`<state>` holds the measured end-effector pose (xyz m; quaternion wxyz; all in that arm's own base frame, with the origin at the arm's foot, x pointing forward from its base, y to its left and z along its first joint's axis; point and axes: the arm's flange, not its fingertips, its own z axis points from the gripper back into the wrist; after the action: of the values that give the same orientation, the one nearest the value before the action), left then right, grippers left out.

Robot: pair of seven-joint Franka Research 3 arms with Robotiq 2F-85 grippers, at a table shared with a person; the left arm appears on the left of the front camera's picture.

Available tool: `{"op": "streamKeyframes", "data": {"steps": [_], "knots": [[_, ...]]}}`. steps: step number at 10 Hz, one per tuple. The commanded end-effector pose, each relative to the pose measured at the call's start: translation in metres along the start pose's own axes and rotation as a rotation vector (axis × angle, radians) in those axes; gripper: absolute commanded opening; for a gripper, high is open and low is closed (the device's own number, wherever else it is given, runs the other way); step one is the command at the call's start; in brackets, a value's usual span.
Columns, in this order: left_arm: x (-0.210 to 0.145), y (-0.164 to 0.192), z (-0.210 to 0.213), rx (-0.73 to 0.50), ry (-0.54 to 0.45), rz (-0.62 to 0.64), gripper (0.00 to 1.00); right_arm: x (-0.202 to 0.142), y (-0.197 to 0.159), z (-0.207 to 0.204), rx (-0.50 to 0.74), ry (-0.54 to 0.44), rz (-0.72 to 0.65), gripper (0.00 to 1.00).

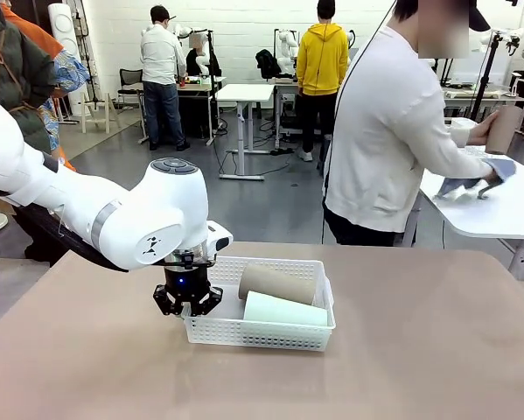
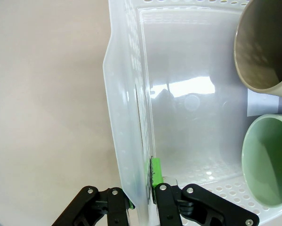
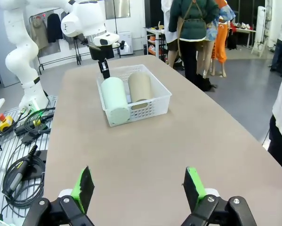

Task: Clean and organize the cups into the basket.
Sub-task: Pick up the Reusable plastic cup from the right side of the table and stack it inside the Organizing basket in the center of the table.

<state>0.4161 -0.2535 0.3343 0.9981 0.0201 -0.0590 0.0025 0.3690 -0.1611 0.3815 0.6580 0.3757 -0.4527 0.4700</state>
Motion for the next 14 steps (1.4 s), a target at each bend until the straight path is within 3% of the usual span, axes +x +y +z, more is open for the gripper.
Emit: {"op": "streamKeyframes", "data": {"steps": [1, 14], "knots": [[0.0006, -0.0017, 0.0019, -0.001, -0.005, 0.0, 0.0, 0.0022, 0.0009, 0.0015, -0.004, 0.007, -0.008, 1.0], [0.0006, -0.0017, 0.0019, -0.001, -0.005, 0.0, 0.0, 0.0022, 0.0009, 0.0015, -0.004, 0.007, -0.008, 1.0]]}}
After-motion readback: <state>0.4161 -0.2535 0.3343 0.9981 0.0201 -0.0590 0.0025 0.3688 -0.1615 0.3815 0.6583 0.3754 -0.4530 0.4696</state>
